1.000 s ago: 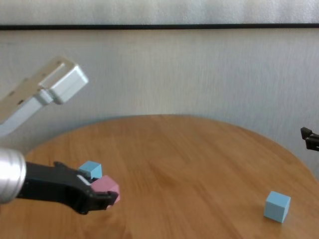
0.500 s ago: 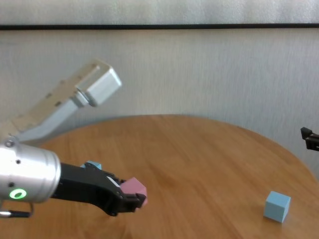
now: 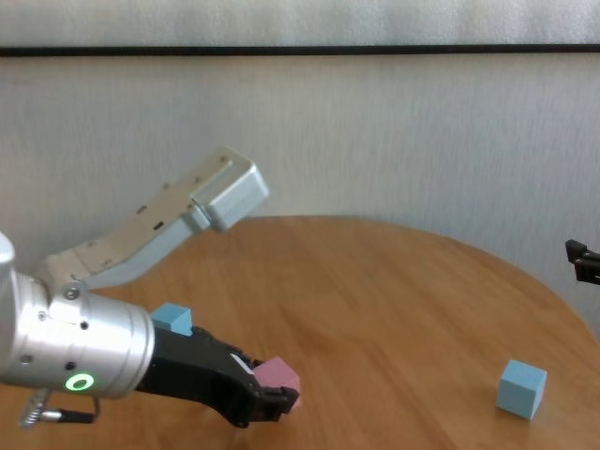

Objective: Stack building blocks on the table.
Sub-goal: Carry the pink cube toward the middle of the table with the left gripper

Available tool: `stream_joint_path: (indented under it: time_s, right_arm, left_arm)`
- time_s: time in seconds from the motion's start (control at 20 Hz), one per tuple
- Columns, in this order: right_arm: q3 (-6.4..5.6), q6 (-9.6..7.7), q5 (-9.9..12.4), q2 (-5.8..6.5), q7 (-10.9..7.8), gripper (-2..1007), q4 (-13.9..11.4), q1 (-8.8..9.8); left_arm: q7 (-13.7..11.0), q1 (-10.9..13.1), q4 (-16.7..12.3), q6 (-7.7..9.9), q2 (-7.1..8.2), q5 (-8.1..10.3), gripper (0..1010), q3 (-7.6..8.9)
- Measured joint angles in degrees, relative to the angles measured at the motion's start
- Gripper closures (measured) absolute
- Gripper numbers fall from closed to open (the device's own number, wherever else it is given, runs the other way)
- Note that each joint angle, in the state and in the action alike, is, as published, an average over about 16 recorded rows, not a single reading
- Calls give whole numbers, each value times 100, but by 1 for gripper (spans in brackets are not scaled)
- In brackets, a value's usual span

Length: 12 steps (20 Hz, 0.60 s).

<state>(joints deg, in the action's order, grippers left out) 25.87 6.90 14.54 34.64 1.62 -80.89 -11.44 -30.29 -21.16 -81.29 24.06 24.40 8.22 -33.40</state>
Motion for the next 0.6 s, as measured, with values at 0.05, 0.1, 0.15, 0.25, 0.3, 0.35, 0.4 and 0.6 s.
stream_joint_path:
  time_s: [0.05, 0.1, 0.15, 0.25, 0.3, 0.35, 0.4, 0.6]
  right_arm:
    - [0, 0, 0, 0, 0, 0, 0, 0]
    - [0, 0, 0, 0, 0, 0, 0, 0]
    - [0, 0, 0, 0, 0, 0, 0, 0]
    - [0, 0, 0, 0, 0, 0, 0, 0]
    - [0, 0, 0, 0, 0, 0, 0, 0]
    - [0, 0, 0, 0, 0, 0, 0, 0]
    - [0, 0, 0, 0, 0, 0, 0, 0]
    - [0, 0, 0, 0, 0, 0, 0, 0]
  left_arm:
    - [-13, -25, 51, -10, -28, -10, 616, -17]
    - [-25, -49, 99, -21, -54, -19, 616, -32]
    - [-38, -69, 140, -31, -77, -25, 616, -44]
    - [-60, -106, 214, -49, -119, -33, 616, -63]
    - [-68, -121, 243, -56, -136, -35, 616, -70]
    - [-73, -134, 269, -61, -151, -36, 616, -74]
    - [-78, -146, 293, -65, -166, -36, 616, -78]
    - [-91, -170, 349, -66, -205, -27, 609, -78]
